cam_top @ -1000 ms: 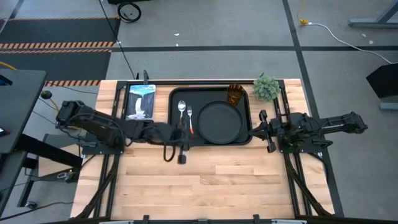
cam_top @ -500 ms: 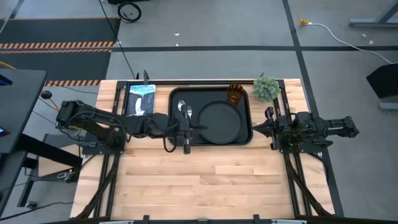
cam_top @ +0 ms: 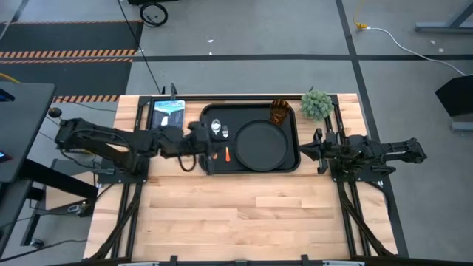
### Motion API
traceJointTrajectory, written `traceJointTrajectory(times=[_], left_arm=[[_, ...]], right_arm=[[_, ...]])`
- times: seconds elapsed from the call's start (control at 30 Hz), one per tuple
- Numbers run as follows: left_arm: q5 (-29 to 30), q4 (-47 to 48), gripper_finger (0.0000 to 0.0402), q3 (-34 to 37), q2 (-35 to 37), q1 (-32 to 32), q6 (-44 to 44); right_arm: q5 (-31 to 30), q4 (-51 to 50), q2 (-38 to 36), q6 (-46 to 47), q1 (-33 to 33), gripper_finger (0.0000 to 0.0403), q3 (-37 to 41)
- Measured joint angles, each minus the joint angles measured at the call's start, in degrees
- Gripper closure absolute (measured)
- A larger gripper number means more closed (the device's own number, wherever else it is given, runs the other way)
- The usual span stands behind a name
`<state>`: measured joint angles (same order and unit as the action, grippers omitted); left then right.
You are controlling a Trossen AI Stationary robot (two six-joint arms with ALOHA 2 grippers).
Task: Pick and place plate/cup/fork/spoon on tray
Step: Return to Home Position
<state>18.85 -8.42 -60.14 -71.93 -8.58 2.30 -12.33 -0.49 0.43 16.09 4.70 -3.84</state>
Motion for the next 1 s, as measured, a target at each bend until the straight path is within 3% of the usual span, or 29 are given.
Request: traceJointTrajectory(times=[0.17,0.3,0.43,0.7,1.0], left_arm=[[-1.7,4.1,0.0384,-0.1,4.8,-0.3,1.1],[-6.0,6.2,0.0382,0.0,7.2,-0.9,-2.9],[-6.7,8.7,0.0382,0.0,8.2,-1.1,-6.2],[-6.7,20.0,0.0381,0.0,11.9,-1.0,-11.6],[-6.7,23.7,0.0381,0.0,12.4,-1.0,-6.3]], right_arm=[[2.4,-1.3,0.0,1.5,0.0,0.0392,0.1],[3.4,-0.9,0.0,-1.0,0.0,0.0392,0.0],[2.9,-1.5,0.0,-4.1,0.0,0.0391,0.0],[2.4,-1.8,0.0,-29.9,0.0,0.0391,0.0],[2.5,-1.7,0.0,-29.7,0.0,0.0387,0.0]])
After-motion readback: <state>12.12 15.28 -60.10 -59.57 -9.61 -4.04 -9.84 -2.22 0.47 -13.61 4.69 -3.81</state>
